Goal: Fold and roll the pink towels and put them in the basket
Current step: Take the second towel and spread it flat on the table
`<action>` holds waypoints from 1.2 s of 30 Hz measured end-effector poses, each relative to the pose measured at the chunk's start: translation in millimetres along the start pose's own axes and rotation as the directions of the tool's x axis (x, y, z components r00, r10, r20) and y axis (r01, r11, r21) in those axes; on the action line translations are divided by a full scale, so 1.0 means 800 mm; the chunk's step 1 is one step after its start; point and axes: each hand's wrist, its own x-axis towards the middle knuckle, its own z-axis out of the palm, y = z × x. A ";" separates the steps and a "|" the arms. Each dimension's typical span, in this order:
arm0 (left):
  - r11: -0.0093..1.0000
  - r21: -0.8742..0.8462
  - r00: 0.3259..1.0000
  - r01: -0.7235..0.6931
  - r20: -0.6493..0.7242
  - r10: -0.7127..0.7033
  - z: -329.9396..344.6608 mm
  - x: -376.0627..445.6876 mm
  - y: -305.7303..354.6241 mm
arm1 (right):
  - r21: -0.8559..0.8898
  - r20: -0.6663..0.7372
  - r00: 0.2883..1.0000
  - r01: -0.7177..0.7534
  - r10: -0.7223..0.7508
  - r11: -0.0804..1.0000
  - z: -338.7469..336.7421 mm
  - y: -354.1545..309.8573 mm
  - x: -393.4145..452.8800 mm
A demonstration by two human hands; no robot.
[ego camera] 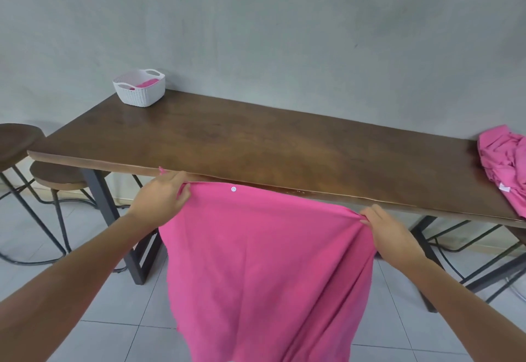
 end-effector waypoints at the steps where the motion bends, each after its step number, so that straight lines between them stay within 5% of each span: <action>1: 1.000 0.011 1.000 -0.023 -0.011 0.023 0.002 0.003 -0.001 | 0.027 -0.008 0.999 -0.048 0.049 0.998 0.005 0.001 -0.001; 6: 0.991 0.053 0.990 -0.121 -0.062 0.125 0.006 0.019 0.010 | 0.139 -0.121 0.939 -0.305 0.322 0.942 0.035 0.008 -0.008; 10: 0.992 0.028 0.991 -0.126 -0.037 0.127 0.012 0.033 0.015 | 0.446 -0.149 0.786 -0.488 0.600 0.750 0.052 0.018 -0.003; 16: 1.000 -0.023 1.000 0.000 0.018 0.000 0.032 0.049 0.020 | 0.727 -0.181 0.572 -0.470 0.800 0.501 0.052 0.024 0.019; 22: 0.996 0.006 0.996 0.094 0.009 -0.094 0.053 0.075 0.026 | 0.874 -0.153 0.439 -0.358 0.885 0.329 0.036 0.029 0.055; 29: 0.982 0.030 0.983 0.186 -0.011 -0.185 0.086 0.139 0.033 | 0.918 -0.190 0.438 -0.236 0.879 0.317 0.011 0.043 0.128; 32: 0.971 0.066 0.973 0.230 -0.023 -0.229 0.098 0.177 0.028 | 0.754 -0.369 0.548 -0.296 0.751 0.587 -0.006 0.068 0.156; 34: 0.961 0.124 0.969 0.248 -0.024 -0.247 0.106 0.203 0.021 | 0.442 -0.495 0.703 -0.301 0.510 0.845 -0.017 0.090 0.173; 36: 0.954 0.158 0.967 0.256 -0.029 -0.255 0.114 0.229 0.013 | 0.149 -0.519 0.813 -0.218 0.264 0.964 -0.023 0.116 0.197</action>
